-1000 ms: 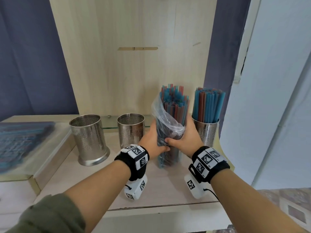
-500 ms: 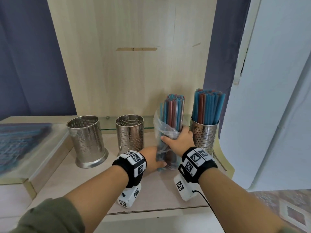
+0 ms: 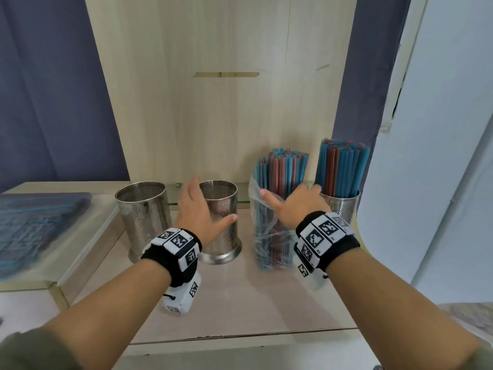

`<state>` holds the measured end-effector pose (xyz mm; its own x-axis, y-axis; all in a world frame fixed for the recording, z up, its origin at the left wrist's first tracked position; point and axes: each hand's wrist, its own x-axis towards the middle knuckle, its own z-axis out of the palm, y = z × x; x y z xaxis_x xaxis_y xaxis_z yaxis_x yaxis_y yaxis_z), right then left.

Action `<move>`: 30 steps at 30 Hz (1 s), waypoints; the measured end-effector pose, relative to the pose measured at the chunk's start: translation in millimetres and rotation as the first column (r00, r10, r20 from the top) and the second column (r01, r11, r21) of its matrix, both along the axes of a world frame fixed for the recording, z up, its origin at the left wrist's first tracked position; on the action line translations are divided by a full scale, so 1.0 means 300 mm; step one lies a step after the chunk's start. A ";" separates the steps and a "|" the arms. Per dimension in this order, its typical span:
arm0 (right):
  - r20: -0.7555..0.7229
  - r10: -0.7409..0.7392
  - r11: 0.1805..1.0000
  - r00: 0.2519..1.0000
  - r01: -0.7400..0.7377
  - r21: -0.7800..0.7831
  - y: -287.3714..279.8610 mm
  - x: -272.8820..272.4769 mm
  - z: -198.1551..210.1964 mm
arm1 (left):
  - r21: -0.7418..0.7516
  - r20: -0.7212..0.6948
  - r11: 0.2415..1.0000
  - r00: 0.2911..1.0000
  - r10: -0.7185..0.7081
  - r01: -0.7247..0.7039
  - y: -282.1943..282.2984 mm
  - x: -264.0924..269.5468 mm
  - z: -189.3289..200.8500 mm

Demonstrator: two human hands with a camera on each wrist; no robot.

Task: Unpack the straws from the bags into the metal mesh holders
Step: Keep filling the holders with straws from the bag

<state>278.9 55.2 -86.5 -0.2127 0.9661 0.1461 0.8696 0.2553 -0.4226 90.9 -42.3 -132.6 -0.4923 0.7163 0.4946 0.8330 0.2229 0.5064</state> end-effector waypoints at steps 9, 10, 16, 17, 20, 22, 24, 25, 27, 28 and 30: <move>-0.291 -0.056 0.998 0.955 0.061 0.007 0.100 -0.070 0.046 | 0.056 0.210 0.997 0.976 -0.060 0.049 0.016 -0.053 -0.074; -0.312 -0.051 0.998 0.949 0.055 0.006 0.106 -0.072 0.043 | 0.052 0.207 0.997 0.976 -0.061 0.051 0.018 -0.056 -0.076; -0.413 -0.052 0.998 0.909 0.065 0.017 0.133 -0.070 0.055 | 0.065 0.201 0.995 0.976 -0.086 0.075 0.026 -0.075 -0.091; -0.420 -0.048 0.998 0.906 0.063 0.023 0.137 -0.068 0.060 | 0.071 0.202 0.994 0.975 -0.096 0.083 0.025 -0.077 -0.093; -0.449 -0.029 0.998 0.893 0.050 0.035 0.150 -0.067 0.075 | 0.078 0.208 0.989 0.969 -0.136 0.122 0.018 -0.086 -0.094; -0.463 -0.012 0.999 0.886 0.025 0.022 0.165 -0.064 0.081 | 0.070 0.212 0.988 0.965 -0.152 0.140 0.008 -0.092 -0.092; -0.492 0.020 1.000 0.871 -0.013 0.019 0.172 -0.059 0.088 | 0.065 0.207 0.987 0.966 -0.156 0.146 0.002 -0.096 -0.089; -0.517 0.040 0.999 0.855 -0.035 0.020 0.172 -0.056 0.092 | 0.060 0.204 0.987 0.967 -0.156 0.147 0.001 -0.097 -0.089; -0.583 0.076 0.997 0.809 -0.063 0.043 0.165 -0.049 0.102 | 0.046 0.198 0.987 0.968 -0.157 0.151 0.003 -0.093 -0.091; -0.616 0.095 0.995 0.782 -0.071 0.063 0.162 -0.046 0.109 | 0.041 0.194 0.987 0.967 -0.163 0.158 0.007 -0.088 -0.091; -0.670 0.144 0.989 0.729 -0.088 0.117 0.164 -0.041 0.128 | 0.030 0.186 0.984 0.967 -0.176 0.174 0.015 -0.081 -0.095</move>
<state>266.7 104.5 -48.3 -0.1406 0.9212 0.3627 0.3242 0.3890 -0.8623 66.7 -38.0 -161.0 -0.4449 0.7933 0.4156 0.7482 0.0742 0.6593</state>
